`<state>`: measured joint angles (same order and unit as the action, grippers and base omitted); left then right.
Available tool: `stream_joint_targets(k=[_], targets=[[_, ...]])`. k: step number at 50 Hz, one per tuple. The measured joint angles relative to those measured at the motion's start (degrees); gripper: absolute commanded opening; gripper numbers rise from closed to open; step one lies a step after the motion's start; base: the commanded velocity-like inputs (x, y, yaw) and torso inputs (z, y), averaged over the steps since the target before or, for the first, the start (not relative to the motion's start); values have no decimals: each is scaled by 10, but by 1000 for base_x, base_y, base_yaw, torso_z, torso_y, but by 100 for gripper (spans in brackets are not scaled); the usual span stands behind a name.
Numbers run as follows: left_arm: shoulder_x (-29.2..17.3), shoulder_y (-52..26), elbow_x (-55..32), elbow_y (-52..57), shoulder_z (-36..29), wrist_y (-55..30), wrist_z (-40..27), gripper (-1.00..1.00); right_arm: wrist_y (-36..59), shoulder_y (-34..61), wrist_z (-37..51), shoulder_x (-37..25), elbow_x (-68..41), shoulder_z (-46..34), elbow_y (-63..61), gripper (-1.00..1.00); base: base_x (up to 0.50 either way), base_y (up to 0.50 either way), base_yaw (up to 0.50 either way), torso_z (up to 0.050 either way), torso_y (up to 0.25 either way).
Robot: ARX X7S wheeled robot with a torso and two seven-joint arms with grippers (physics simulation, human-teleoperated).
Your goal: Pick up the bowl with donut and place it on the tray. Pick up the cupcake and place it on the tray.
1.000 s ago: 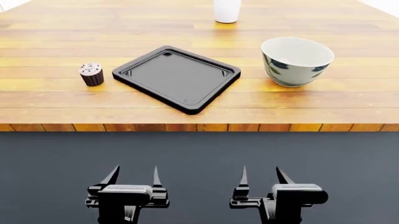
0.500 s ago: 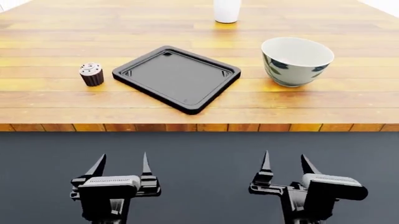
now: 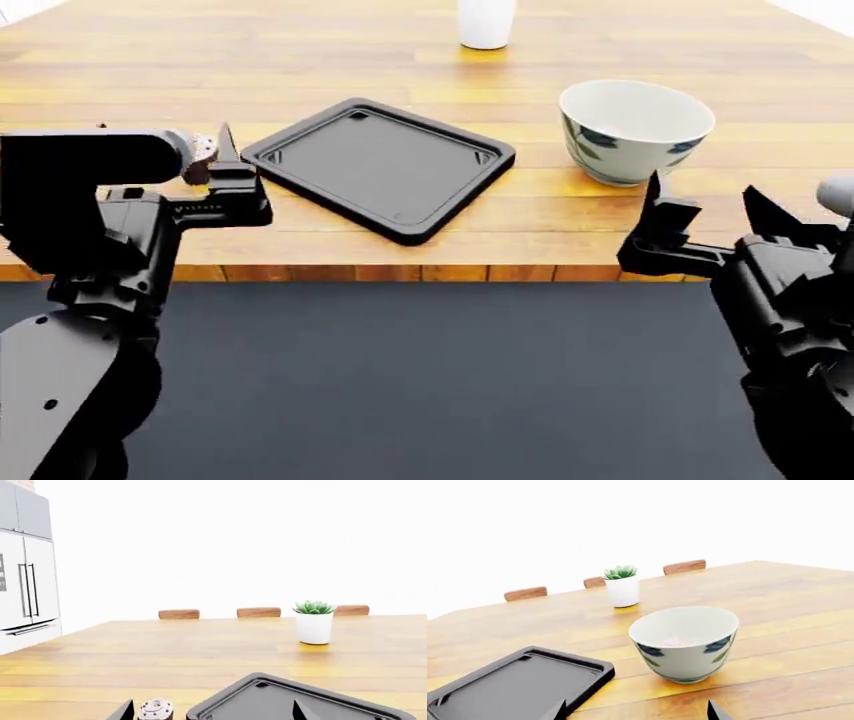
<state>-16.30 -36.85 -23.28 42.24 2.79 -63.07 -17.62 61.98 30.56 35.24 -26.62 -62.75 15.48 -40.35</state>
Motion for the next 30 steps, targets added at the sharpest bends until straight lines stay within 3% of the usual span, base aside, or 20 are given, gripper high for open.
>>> stream_joint_targets(k=[7,15,30], targets=[[-19,-120,-27,-28,3,-108,1,100,88,112,60,-34,-114,4,42,100,0,0,0,0,0],[-39,-215,-40,-88,-10,-165,12,100,147,216,93,-62,-188,-16,106,100,0,0,0,0,0],[-75,-351,-45,-206,-69,-212,34,100,196,389,91,-95,-199,-96,224,100,0,0,0,0,0]])
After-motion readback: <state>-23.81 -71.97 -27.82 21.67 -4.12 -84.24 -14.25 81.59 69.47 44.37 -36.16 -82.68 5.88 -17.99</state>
